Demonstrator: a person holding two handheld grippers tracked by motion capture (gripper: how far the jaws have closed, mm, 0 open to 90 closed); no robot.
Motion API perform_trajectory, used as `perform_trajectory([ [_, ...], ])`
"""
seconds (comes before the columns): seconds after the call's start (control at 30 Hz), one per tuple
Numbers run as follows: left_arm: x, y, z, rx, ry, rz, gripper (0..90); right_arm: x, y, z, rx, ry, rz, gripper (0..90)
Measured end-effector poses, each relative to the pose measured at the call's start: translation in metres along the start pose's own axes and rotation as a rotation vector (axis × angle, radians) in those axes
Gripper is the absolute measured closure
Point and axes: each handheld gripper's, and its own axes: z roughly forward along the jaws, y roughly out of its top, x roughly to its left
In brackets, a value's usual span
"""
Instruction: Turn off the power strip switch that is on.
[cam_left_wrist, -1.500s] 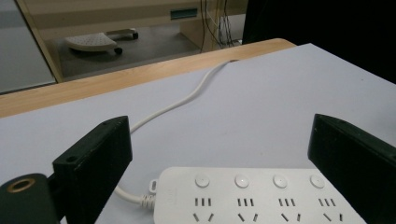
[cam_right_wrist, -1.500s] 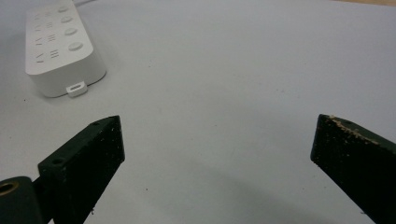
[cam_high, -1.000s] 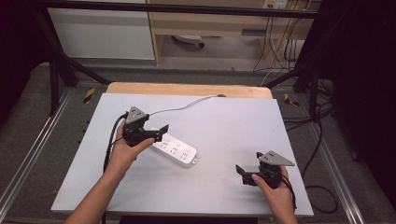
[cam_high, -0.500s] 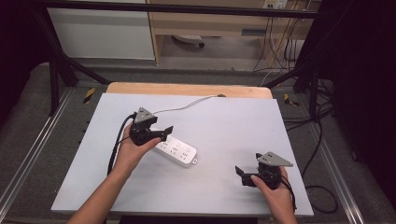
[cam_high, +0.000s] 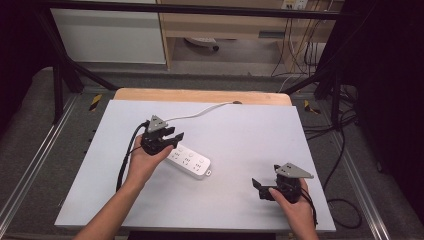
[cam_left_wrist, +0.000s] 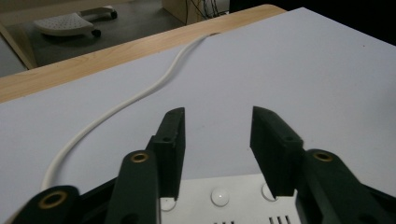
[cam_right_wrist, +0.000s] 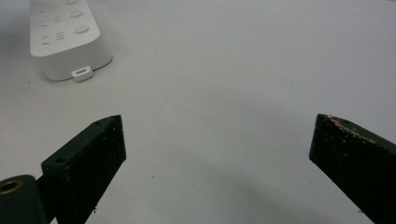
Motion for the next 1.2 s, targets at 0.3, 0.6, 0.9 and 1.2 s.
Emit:
perform_trajectory([
  [0.3,0.004,-0.004,0.008,0.036,-0.009,0.010,78.8,-0.002,-0.001,-0.001,0.008,-0.005,-0.004,4.2],
  [0.6,0.010,-0.011,0.017,0.065,-0.039,-0.022,87.3,-0.002,-0.001,-0.002,0.007,-0.006,0.000,4.2],
  [0.9,0.007,-0.016,0.022,0.114,-0.045,-0.012,90.0,-0.002,-0.001,-0.001,0.017,-0.003,0.003,4.1],
  [1.2,0.004,-0.021,0.025,0.120,-0.044,-0.015,90.0,-0.002,-0.001,0.000,0.020,-0.001,0.000,4.2],
])
